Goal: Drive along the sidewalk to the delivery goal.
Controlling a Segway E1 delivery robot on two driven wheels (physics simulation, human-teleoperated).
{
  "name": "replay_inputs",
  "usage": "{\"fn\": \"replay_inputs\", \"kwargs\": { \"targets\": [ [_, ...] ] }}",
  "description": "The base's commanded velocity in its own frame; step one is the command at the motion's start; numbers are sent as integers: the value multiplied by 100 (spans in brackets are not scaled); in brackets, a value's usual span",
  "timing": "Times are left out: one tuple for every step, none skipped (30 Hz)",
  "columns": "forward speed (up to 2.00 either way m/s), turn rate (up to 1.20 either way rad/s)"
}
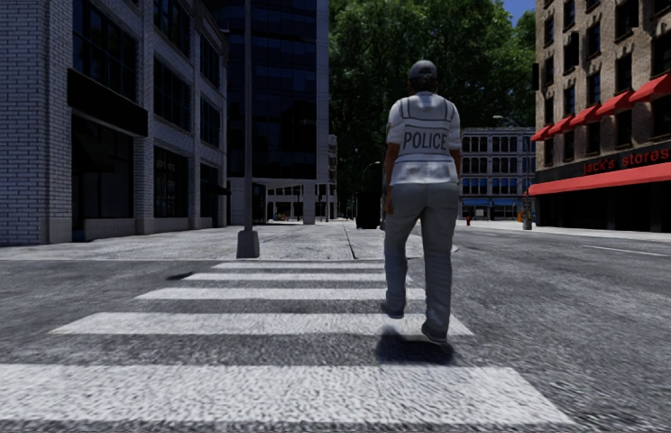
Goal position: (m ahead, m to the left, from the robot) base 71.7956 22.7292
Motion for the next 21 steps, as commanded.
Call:
{"fn": "replay_inputs", "kwargs": {
  "targets": [
    [104,0],
    [104,0],
    [104,0],
    [103,0],
    [103,0],
    [103,0],
    [103,0],
    [103,0],
    [102,0],
    [102,0],
    [102,0],
    [102,0],
    [102,0],
    [102,0],
    [102,0],
    [102,0],
    [102,0],
    [102,0],
    [102,0],
    [101,0],
    [101,0]
  ]
}}
